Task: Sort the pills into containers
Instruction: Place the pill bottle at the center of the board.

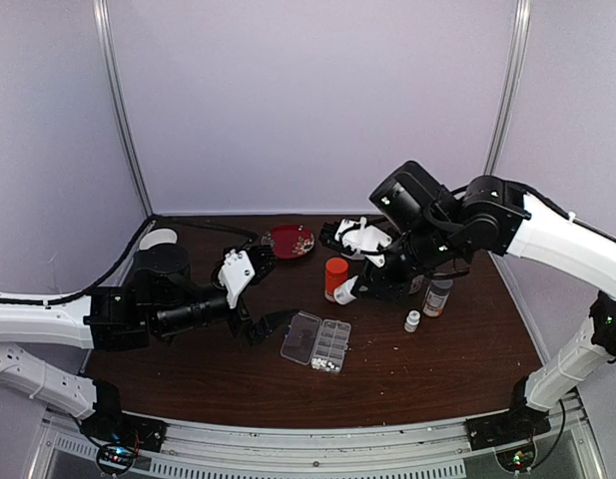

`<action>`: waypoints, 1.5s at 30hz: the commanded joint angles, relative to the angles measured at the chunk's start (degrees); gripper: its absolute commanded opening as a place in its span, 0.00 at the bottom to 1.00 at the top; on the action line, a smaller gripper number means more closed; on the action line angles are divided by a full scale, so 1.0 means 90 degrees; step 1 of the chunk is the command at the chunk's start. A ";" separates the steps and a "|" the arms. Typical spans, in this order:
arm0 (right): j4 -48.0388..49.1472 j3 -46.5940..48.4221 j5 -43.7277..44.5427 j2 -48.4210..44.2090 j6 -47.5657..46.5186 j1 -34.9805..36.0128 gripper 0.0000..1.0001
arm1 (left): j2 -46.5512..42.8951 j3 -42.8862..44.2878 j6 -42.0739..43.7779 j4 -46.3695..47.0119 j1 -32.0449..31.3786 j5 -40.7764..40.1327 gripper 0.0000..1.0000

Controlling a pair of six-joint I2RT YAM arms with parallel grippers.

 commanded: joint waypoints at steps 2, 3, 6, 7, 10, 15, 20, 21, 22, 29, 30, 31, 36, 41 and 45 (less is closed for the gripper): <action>0.0072 0.0902 -0.0198 0.1136 0.0356 -0.0005 0.00 | -0.0151 0.0233 -0.1441 -0.1165 0.0216 -0.1453 0.98; 0.0019 0.1119 -0.0304 0.1413 0.0428 0.0009 0.00 | -0.0196 0.0312 -0.1733 -0.1485 0.0354 -0.1569 0.98; -0.0135 0.1753 -0.0263 0.2178 0.0694 0.0086 0.00 | -0.0489 0.0305 -0.2348 -0.2123 0.0700 -0.1999 0.98; -0.0169 0.1953 -0.0217 0.2423 0.0764 0.0114 0.00 | -0.0659 0.0230 -0.2488 -0.2250 0.0789 -0.2173 0.98; -0.0183 0.2485 -0.0180 0.3053 0.1020 0.0196 0.01 | -0.1233 -0.0041 -0.2951 -0.2616 0.1102 -0.2731 0.97; -0.0143 0.3290 -0.0053 0.3809 0.1309 0.0421 0.02 | -0.2002 -0.0299 -0.3610 -0.3331 0.1544 -0.3634 0.98; -0.0026 0.3364 0.0021 0.4313 0.1465 0.0634 0.01 | -0.2437 -0.0331 -0.3652 -0.3707 0.1602 -0.3993 0.98; 0.0012 0.3372 0.0070 0.4398 0.1506 0.0669 0.01 | -0.2485 -0.0344 -0.3630 -0.3736 0.1600 -0.4023 0.98; 0.0052 0.3376 0.0135 0.4466 0.1538 0.0699 0.01 | -0.2516 -0.0356 -0.3597 -0.3753 0.1602 -0.4042 0.98; 0.0229 0.3581 0.0484 0.5077 0.1646 0.0832 0.01 | -0.2512 -0.0427 -0.3499 -0.3792 0.1594 -0.3717 0.98; 0.0228 0.3643 0.0510 0.5174 0.1646 0.0848 0.01 | -0.2484 -0.0427 -0.3504 -0.3809 0.1595 -0.3686 0.98; 0.0228 0.3695 0.0533 0.5261 0.1646 0.0875 0.01 | -0.2470 -0.0436 -0.3517 -0.3842 0.1600 -0.3664 0.97; 0.0191 0.3927 0.0650 0.5673 0.1619 0.0958 0.06 | -0.2464 -0.0470 -0.3591 -0.3947 0.1601 -0.3641 0.98; 0.0265 0.4021 0.0693 0.5823 0.1599 0.0977 0.24 | -0.2515 -0.0556 -0.3663 -0.3984 0.1598 -0.3642 0.98; 0.0423 0.4050 0.0669 0.5785 0.1529 0.0979 0.57 | -0.2396 -0.0531 -0.3839 -0.4138 0.1604 -0.3620 0.98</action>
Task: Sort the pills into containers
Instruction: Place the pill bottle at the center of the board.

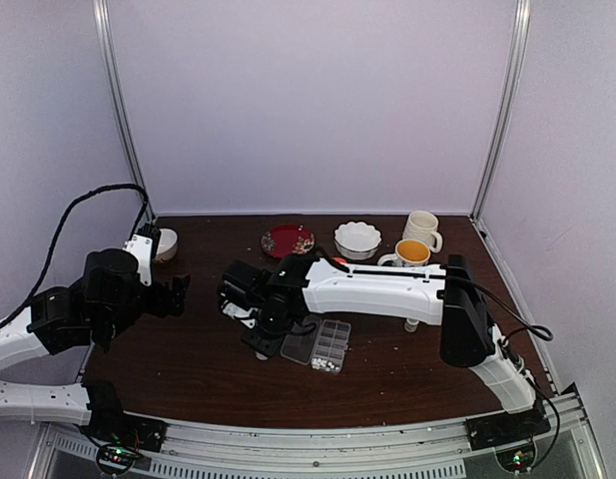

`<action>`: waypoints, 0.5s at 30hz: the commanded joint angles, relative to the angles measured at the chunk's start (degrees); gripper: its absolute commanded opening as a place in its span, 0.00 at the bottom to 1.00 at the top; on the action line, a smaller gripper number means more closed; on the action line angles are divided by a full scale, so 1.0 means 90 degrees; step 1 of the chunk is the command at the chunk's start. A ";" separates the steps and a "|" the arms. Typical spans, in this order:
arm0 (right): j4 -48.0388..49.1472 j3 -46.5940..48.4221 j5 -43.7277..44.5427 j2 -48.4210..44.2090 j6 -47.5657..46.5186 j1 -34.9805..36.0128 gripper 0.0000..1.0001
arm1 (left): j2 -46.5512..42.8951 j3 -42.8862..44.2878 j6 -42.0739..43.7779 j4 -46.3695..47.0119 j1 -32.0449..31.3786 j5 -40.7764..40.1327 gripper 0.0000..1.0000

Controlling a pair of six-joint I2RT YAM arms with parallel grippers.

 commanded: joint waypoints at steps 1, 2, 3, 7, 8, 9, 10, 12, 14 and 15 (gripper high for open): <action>0.0291 0.0218 0.0161 -0.0058 -0.0018 0.0048 0.61 | 0.0098 -0.0018 -0.0306 -0.0126 0.0041 0.0078 0.98; 0.0337 0.0218 0.0198 -0.0112 -0.0005 0.0041 0.64 | 0.0152 0.0014 -0.0386 -0.0209 0.0039 0.0106 0.98; 0.0410 0.0206 0.0210 -0.0206 0.0000 0.0039 0.67 | 0.0200 0.0068 -0.0481 -0.0301 0.0038 0.0112 0.98; 0.0788 0.0012 0.0078 -0.0739 0.0053 -0.0029 0.69 | 0.0315 0.0141 -0.0646 -0.0502 0.0046 0.0192 0.98; 0.0958 -0.0158 0.0043 -0.0962 0.0067 -0.0051 0.69 | 0.0337 0.0137 -0.0606 -0.0493 0.0047 0.0309 0.98; 0.1163 -0.0384 0.0037 -0.1195 0.0078 -0.0073 0.69 | 0.0360 0.0123 -0.0527 -0.0449 0.0045 0.0486 0.98; 0.1417 -0.0702 0.0079 -0.1492 0.0089 -0.0093 0.69 | 0.0385 0.0114 -0.0417 -0.0368 0.0046 0.0722 0.98; 0.1913 -0.1471 0.0303 -0.2198 0.0112 -0.0110 0.69 | 0.0508 0.0120 -0.0301 -0.0269 0.0050 0.1278 0.98; 0.2354 -0.2170 0.0619 -0.2832 0.0156 -0.0167 0.69 | 0.0721 0.0175 -0.0279 -0.0225 0.0043 0.1934 0.98; 0.2546 -0.2485 0.0790 -0.3109 0.0202 -0.0197 0.69 | 0.0863 0.0219 -0.0296 -0.0230 0.0052 0.2224 0.98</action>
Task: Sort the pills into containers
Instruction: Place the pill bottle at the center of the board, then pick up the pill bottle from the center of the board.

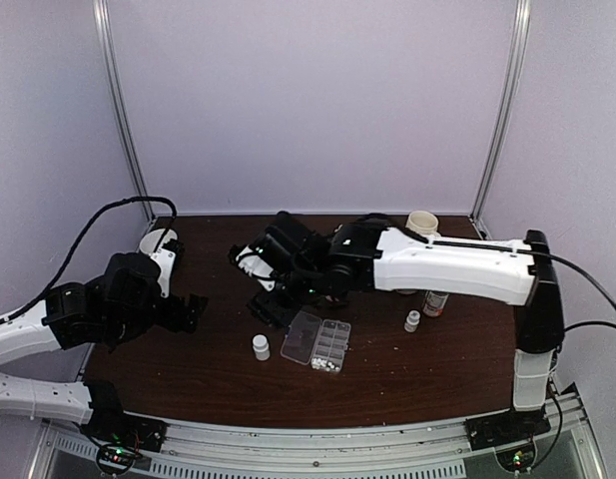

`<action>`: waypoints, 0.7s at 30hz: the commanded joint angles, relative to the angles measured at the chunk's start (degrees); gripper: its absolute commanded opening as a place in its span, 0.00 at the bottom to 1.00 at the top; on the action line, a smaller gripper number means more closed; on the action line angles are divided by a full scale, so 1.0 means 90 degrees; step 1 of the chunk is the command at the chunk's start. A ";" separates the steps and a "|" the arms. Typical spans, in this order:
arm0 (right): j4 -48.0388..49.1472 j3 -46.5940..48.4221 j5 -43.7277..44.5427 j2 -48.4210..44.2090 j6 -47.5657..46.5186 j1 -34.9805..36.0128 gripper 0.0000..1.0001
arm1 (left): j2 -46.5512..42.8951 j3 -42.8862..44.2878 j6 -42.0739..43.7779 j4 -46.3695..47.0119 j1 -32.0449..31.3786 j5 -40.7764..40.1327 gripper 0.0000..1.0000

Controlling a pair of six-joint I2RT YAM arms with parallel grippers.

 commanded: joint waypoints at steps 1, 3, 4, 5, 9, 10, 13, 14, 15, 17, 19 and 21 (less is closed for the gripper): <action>0.1245 -0.1177 0.0827 -0.1519 0.0201 -0.0162 0.70 | 0.0527 0.0281 0.0046 0.0173 0.0039 0.1584 0.97; 0.1649 -0.1819 0.1134 -0.2099 0.0273 -0.0236 0.72 | 0.0924 0.0474 -0.0069 0.0061 0.0046 0.2030 0.97; 0.1883 -0.2151 0.1365 -0.2403 0.0364 -0.0262 0.73 | 0.1136 0.0603 -0.0113 -0.0006 0.0047 0.2246 0.98; 0.2081 -0.2437 0.1648 -0.2664 0.0479 -0.0278 0.76 | 0.1388 0.0739 -0.0169 -0.0082 0.0039 0.2433 0.97; 0.2445 -0.3232 0.2844 -0.3502 0.0856 -0.0423 0.85 | 0.2434 0.1372 -0.0387 -0.0396 0.0024 0.3093 0.98; 0.2475 -0.3383 0.3039 -0.3647 0.0854 -0.0468 0.88 | 0.2619 0.1491 -0.0415 -0.0409 0.0021 0.3226 0.97; 0.2836 -0.4039 0.3385 -0.4151 0.0843 -0.0572 0.99 | 0.3141 0.1774 -0.0523 -0.0418 0.0013 0.3531 0.97; 0.2998 -0.4273 0.3377 -0.4327 0.0777 -0.0611 1.00 | 0.3292 0.1838 -0.0569 -0.0425 0.0016 0.3608 0.98; 0.3176 -0.4534 0.3372 -0.4481 0.0699 -0.0649 1.00 | 0.3429 0.1909 -0.0619 -0.0453 0.0006 0.3642 0.98; 0.3554 -0.5021 0.3472 -0.4820 0.0604 -0.0697 1.00 | 0.3693 0.2046 -0.0720 -0.0527 -0.0004 0.3632 0.98; 0.3869 -0.5563 0.3587 -0.5162 0.0665 -0.0741 1.00 | 0.3943 0.2174 -0.0798 -0.0612 -0.0013 0.3579 0.98; 0.4107 -0.5911 0.3547 -0.5489 0.0709 -0.0822 1.00 | 0.4216 0.2348 -0.0904 -0.0794 -0.0036 0.3419 0.96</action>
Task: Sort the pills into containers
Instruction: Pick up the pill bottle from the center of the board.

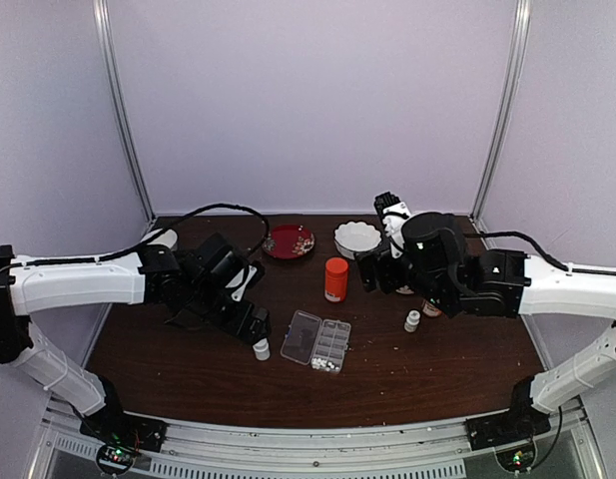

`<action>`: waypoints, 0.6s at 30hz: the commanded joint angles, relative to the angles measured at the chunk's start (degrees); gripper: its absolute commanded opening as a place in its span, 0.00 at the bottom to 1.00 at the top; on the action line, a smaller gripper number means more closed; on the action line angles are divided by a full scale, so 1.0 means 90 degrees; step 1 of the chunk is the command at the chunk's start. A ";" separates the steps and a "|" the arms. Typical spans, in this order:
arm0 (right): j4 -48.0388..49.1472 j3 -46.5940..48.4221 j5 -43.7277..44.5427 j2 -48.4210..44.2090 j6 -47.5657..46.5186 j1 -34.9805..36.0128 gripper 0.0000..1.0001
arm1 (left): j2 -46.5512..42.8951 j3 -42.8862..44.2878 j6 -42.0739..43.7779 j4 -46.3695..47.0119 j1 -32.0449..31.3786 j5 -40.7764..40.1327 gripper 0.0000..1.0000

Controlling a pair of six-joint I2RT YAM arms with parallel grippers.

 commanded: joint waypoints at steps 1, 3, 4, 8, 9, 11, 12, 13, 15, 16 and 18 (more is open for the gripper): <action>0.0898 -0.0693 0.0386 -0.0751 0.0061 -0.0142 1.00 | 0.0525 0.0450 -0.0346 -0.0404 -0.0045 -0.0047 0.96; 0.1034 -0.0897 0.0375 -0.0993 0.0040 -0.0187 1.00 | 0.0862 0.0633 -0.0438 -0.0567 -0.0091 -0.0175 0.94; 0.1098 -0.0974 0.0380 -0.1085 0.0005 -0.0198 1.00 | 0.0992 0.0719 -0.0464 -0.0637 -0.0117 -0.0214 0.92; 0.1097 -0.1121 0.0404 -0.1273 -0.0049 -0.0271 1.00 | 0.1393 0.0909 -0.0565 -0.0696 -0.0228 -0.0234 0.88; 0.1072 -0.1133 0.0398 -0.1284 -0.0050 -0.0283 1.00 | 0.1441 0.0922 -0.0605 -0.0696 -0.0238 -0.0244 0.87; 0.1033 -0.1144 0.0380 -0.1278 -0.0071 -0.0298 1.00 | 0.1525 0.0933 -0.0647 -0.0696 -0.0240 -0.0242 0.84; 0.1015 -0.1144 0.0375 -0.1269 -0.0069 -0.0299 1.00 | 0.1561 0.0928 -0.0670 -0.0718 -0.0241 -0.0256 0.82; 0.0994 -0.1151 0.0361 -0.1266 -0.0071 -0.0299 1.00 | 0.1600 0.0924 -0.0684 -0.0724 -0.0242 -0.0259 0.82; 0.0994 -0.1172 0.0318 -0.1266 -0.0066 -0.0299 1.00 | 0.1667 0.0912 -0.0708 -0.0717 -0.0236 -0.0215 0.78; 0.0990 -0.1179 0.0319 -0.1266 -0.0066 -0.0299 1.00 | 0.1719 0.0914 -0.0713 -0.0716 -0.0241 -0.0187 0.77; 0.0991 -0.1200 0.0312 -0.1266 -0.0066 -0.0303 1.00 | 0.1810 0.0928 -0.0710 -0.0716 -0.0242 -0.0161 0.74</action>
